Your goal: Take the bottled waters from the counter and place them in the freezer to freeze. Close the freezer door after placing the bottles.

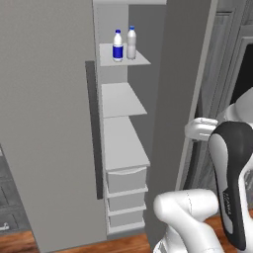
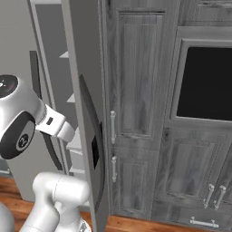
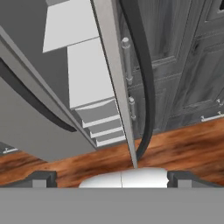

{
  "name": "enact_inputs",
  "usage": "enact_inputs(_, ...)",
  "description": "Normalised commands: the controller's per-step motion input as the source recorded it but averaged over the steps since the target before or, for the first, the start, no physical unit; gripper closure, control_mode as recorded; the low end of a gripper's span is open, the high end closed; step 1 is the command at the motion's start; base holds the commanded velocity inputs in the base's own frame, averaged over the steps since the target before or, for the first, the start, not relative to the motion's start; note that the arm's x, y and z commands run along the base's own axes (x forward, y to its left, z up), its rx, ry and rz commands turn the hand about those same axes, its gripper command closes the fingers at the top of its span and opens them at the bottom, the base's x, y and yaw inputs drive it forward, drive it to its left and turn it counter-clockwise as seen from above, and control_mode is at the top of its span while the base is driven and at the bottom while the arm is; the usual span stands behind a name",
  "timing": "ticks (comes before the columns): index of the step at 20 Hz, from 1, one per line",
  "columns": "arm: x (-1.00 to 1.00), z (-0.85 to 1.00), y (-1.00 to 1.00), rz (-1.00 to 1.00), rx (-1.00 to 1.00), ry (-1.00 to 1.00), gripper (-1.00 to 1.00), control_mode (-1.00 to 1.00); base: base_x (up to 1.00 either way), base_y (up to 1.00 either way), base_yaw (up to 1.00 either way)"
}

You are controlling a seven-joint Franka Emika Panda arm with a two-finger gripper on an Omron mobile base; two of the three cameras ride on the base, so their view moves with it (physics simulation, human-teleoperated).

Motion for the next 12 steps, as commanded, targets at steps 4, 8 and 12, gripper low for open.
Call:
enact_inputs(4,0.04,0.0,-0.21,0.04,0.0,-0.05,-1.0,-1.0,0.05,0.0,0.0)
enact_inputs(8,0.02,0.0,-0.53,0.03,0.03,0.0,-1.0,-1.0,0.0,0.0,0.0)
enact_inputs(12,0.29,0.0,-0.74,0.05,0.15,-0.04,-1.0,-1.0,0.0,0.0,0.0)
